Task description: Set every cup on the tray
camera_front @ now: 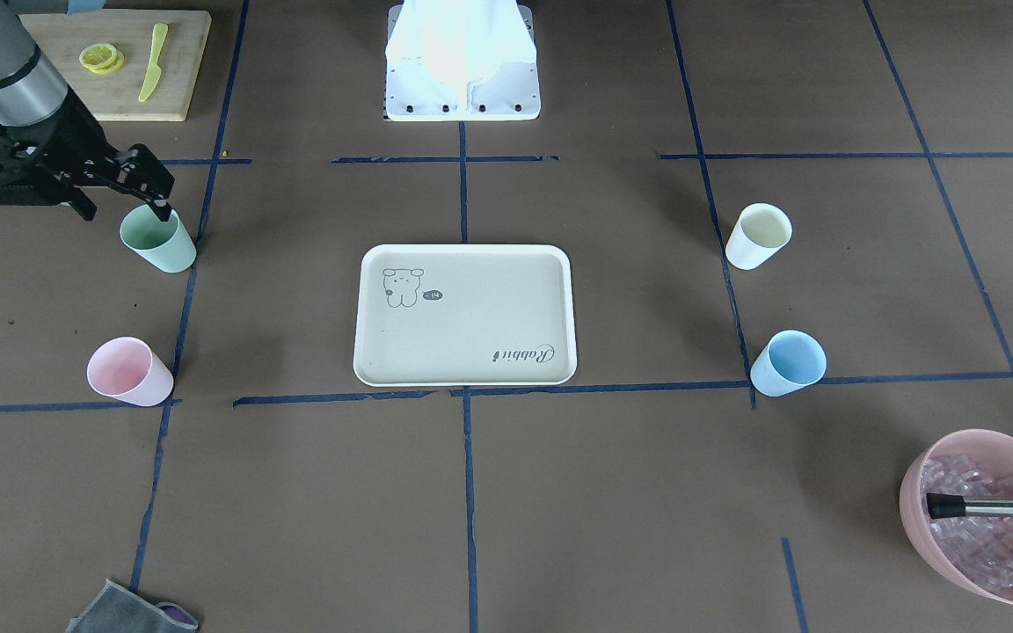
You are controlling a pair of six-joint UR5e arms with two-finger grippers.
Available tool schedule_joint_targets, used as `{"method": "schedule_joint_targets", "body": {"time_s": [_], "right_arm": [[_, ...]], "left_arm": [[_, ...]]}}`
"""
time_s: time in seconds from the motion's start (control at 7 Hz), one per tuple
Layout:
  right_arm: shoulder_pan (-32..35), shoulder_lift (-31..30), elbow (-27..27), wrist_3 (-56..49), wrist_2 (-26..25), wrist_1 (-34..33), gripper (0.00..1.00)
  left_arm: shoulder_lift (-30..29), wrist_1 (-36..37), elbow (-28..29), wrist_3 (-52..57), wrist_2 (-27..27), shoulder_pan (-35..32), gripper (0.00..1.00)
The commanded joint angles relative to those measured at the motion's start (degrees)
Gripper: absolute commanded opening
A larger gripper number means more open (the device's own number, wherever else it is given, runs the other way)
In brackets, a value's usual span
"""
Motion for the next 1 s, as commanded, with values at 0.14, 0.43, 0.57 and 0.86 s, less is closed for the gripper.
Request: {"method": "schedule_joint_targets", "body": {"time_s": [0.14,0.43,0.57,0.86], "right_arm": [[-1.48,-3.72,-1.07,-1.98,-2.06,2.18,0.99],[-1.48,-10.82,-5.63,-1.46,-1.36,20.04,0.99],[-1.74,-11.28,-6.87,-1.45,-1.44,20.91,0.98],[-2.88,-11.28,-8.81,-1.63,-1.44,21.09,0.97]], "left_arm": [[-0.01,-0.09,-0.09,-0.03,0.01,0.04,1.0],[-0.01,-0.09,-0.27,0.06,0.01,0.04,1.0],[-0.01,0.0,-0.44,-0.03,0.01,0.04,1.0],[-0.01,-0.09,-0.7,-0.03,0.01,0.04,1.0]]}}
